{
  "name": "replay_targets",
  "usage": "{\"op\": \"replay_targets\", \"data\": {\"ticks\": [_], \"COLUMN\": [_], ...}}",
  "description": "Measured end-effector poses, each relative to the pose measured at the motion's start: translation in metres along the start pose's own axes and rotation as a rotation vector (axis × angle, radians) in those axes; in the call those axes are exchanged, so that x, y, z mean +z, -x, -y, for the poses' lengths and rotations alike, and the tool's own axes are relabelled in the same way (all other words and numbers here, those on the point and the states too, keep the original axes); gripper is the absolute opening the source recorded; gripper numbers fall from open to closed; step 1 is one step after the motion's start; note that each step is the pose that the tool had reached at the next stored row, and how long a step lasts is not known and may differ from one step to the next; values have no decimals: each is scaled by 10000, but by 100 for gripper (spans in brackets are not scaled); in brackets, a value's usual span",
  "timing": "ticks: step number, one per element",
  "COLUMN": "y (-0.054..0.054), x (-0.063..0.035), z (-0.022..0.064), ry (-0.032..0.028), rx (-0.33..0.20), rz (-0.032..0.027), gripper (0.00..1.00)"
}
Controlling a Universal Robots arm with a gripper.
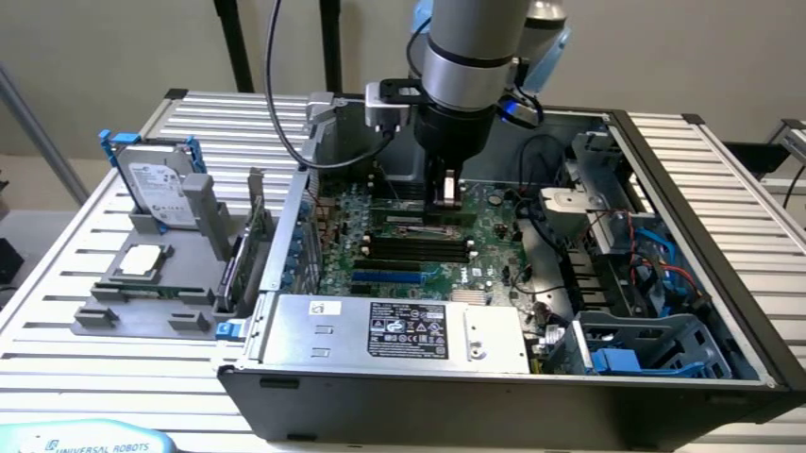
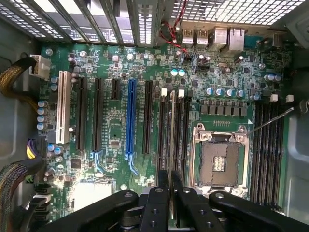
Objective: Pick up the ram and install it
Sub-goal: 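Insert the ram into the slot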
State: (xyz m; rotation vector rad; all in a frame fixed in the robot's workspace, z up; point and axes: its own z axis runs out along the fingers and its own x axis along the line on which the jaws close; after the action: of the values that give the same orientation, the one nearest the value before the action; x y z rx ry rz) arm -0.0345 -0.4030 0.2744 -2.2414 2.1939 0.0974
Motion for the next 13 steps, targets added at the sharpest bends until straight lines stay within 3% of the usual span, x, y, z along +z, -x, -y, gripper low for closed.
{"op": "replay_targets", "data": {"ticks": [13], "y": [-11], "x": [236], "z": [10], "ry": [2], "rx": [-36], "rz": [-4], "gripper": [14]}}
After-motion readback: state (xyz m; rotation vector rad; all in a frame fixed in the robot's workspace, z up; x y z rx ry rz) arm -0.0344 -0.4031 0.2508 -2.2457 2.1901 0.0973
